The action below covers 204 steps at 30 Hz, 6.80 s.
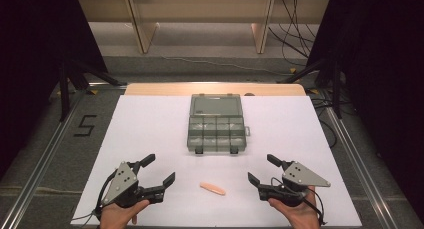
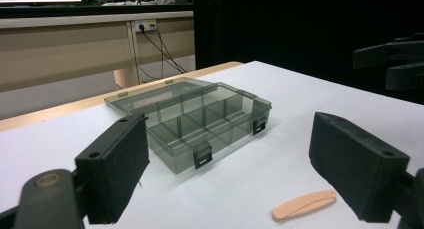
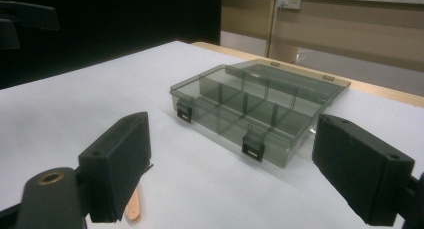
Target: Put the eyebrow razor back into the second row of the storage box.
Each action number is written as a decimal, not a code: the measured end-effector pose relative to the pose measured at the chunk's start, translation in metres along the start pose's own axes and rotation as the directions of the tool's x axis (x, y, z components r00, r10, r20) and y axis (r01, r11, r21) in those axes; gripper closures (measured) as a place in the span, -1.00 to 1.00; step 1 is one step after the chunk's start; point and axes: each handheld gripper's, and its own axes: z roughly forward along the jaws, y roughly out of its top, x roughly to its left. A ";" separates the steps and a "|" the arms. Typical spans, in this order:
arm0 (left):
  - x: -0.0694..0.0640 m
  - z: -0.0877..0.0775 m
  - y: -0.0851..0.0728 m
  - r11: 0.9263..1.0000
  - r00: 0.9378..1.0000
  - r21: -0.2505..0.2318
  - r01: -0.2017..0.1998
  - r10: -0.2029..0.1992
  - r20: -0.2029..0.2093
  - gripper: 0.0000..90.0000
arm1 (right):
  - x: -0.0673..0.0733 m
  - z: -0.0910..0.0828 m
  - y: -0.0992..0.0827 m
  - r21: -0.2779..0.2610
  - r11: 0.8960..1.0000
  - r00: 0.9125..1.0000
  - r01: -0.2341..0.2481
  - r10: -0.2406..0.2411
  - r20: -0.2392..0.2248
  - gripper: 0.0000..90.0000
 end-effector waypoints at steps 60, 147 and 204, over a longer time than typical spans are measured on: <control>0.001 0.001 0.000 1.000 1.000 -0.009 0.005 -0.005 -0.002 -0.65 | 0.044 0.106 0.038 0.510 0.747 0.885 0.426 -0.227 -0.407 -0.46; 0.001 0.001 0.000 1.000 1.000 -0.012 0.006 -0.006 0.003 -0.65 | 0.044 0.141 0.045 0.626 0.654 0.892 0.424 -0.181 -0.415 0.65; 0.001 0.002 0.000 1.000 1.000 -0.011 0.008 -0.007 0.005 -0.65 | -0.034 0.182 0.097 0.641 0.641 0.906 0.423 -0.293 -0.305 0.65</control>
